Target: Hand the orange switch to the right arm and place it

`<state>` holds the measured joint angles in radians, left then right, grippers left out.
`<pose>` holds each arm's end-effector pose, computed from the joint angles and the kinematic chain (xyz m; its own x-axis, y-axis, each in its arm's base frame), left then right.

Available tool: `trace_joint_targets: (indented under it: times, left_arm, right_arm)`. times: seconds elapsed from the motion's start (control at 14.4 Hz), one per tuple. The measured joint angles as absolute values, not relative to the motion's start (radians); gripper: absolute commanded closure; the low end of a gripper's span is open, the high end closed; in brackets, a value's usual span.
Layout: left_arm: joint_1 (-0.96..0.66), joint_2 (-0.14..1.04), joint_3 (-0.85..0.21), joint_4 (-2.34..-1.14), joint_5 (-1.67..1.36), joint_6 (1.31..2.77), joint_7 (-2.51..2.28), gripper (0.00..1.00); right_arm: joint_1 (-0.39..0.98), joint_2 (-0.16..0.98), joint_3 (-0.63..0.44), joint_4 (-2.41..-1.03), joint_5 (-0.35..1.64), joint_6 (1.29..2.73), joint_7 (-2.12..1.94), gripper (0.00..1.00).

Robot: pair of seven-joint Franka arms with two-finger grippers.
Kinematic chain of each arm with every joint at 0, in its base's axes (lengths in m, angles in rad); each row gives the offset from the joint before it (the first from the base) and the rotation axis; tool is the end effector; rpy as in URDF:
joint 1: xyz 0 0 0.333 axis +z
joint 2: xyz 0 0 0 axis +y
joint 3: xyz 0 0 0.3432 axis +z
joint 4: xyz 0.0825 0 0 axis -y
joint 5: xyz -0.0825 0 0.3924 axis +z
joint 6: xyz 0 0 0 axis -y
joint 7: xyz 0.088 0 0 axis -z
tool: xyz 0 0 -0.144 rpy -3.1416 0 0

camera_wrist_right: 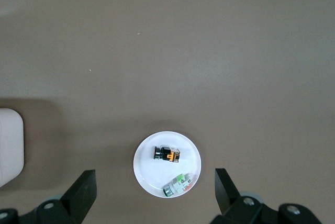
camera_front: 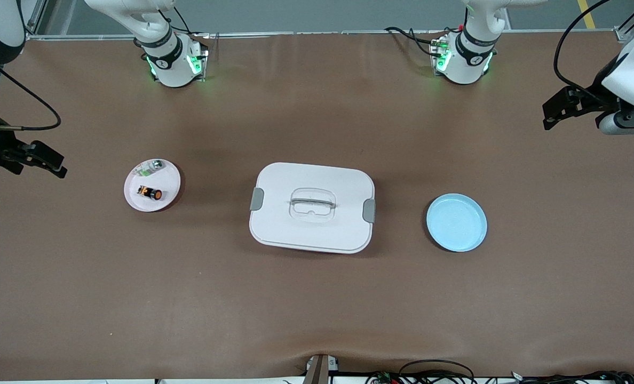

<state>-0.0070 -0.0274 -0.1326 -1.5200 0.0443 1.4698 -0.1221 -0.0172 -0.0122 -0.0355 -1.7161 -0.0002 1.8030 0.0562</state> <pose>0.5381 -0.0699 0.6453 0.9998 -0.0130 -0.0169 -0.0139 -0.9986 -0.0502 0.5792 -0.0307 0.5723 0.9892 -0.1084 0.0988 -0.1084 -0.9941 -0.0058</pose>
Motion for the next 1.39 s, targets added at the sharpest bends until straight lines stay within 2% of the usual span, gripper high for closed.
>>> trace_joint_targets:
  times: [1.18,1.39]
  left_arm:
    - [-0.010,-0.027,-0.134,-1.513,0.044,1.460,-0.122,0.00]
    - [-0.011,-0.027,-0.134,-1.513,0.044,1.460,-0.122,0.00]
  right_arm:
    - [-0.024,-0.012,-0.043,-1.709,0.000,1.789,-0.003,0.00]
    - [-0.049,-0.012,-0.025,-1.678,0.000,1.743,-0.006,0.00]
